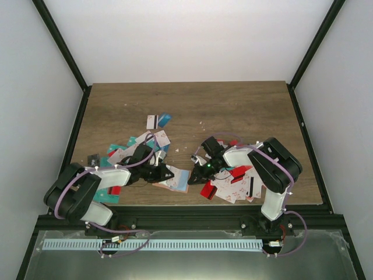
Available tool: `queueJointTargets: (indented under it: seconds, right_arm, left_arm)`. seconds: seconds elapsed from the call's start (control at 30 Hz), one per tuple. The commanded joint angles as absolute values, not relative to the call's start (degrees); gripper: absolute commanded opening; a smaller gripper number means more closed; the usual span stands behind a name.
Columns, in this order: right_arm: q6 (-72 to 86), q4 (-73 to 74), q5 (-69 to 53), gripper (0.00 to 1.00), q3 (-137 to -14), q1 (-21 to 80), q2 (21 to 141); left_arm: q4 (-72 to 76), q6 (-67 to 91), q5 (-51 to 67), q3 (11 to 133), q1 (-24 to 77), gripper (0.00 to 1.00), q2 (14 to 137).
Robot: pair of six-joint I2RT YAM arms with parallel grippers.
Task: Put the credit cards into the card holder
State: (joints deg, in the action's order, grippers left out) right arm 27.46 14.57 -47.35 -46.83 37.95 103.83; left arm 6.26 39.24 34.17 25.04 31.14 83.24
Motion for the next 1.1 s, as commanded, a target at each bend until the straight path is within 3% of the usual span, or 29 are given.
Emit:
queueJointTargets:
  seconds: [0.0,0.63,1.07]
  right_arm:
    - [27.0,15.7,-39.2,0.09,-44.1,39.7,106.5]
    - [27.5,14.2,-40.2,0.11,-43.0,39.7,104.8]
    - [28.2,12.5,-40.5,0.06,-42.5,39.7,107.1]
  left_arm:
    - [0.0,39.2,30.7,25.3,31.6,0.04,83.4]
    - [-3.3,41.5,34.5,25.8,31.6,0.04,82.5]
    - [4.0,45.4,34.2,23.8,31.6,0.04,85.2]
